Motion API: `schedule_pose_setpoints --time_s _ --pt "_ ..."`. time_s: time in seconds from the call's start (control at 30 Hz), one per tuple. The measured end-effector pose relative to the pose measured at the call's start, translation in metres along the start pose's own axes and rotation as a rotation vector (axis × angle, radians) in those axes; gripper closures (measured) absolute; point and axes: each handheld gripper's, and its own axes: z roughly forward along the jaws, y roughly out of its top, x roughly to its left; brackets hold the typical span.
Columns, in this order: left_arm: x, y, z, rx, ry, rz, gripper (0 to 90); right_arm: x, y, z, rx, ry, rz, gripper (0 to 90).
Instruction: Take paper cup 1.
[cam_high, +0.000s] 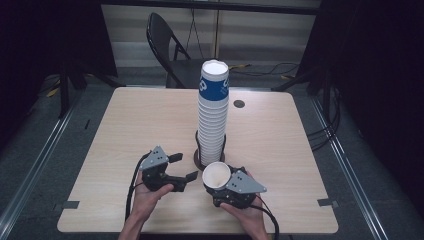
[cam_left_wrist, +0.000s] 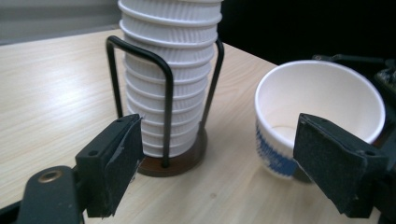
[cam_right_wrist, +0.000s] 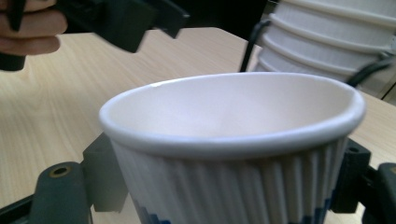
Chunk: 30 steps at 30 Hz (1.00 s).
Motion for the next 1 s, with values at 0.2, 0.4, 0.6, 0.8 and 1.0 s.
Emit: schedule_pose_setpoints --time_s 0.2,0.4,0.6,0.8,1.0 --pt "0.004 -0.013 -0.002 -0.015 0.032 0.014 15.7 -0.016 -0.003 -0.008 -0.017 -0.035 0.076 20.4" --pt "0.004 -0.027 -0.008 -0.092 0.111 0.046 15.9 -0.036 -0.005 -0.015 -0.035 -0.071 0.146 20.3" --pt "0.005 -0.042 -0.014 -0.144 0.195 0.041 15.7 -0.049 -0.006 -0.018 -0.045 -0.116 0.178 20.3" --pt "0.006 -0.05 -0.016 -0.168 0.225 0.02 15.6 -0.069 -0.008 -0.016 -0.059 -0.18 0.218 20.4" --pt "0.002 -0.056 -0.013 -0.177 0.245 0.021 15.8 -0.086 -0.013 -0.012 -0.062 -0.22 0.264 20.3"
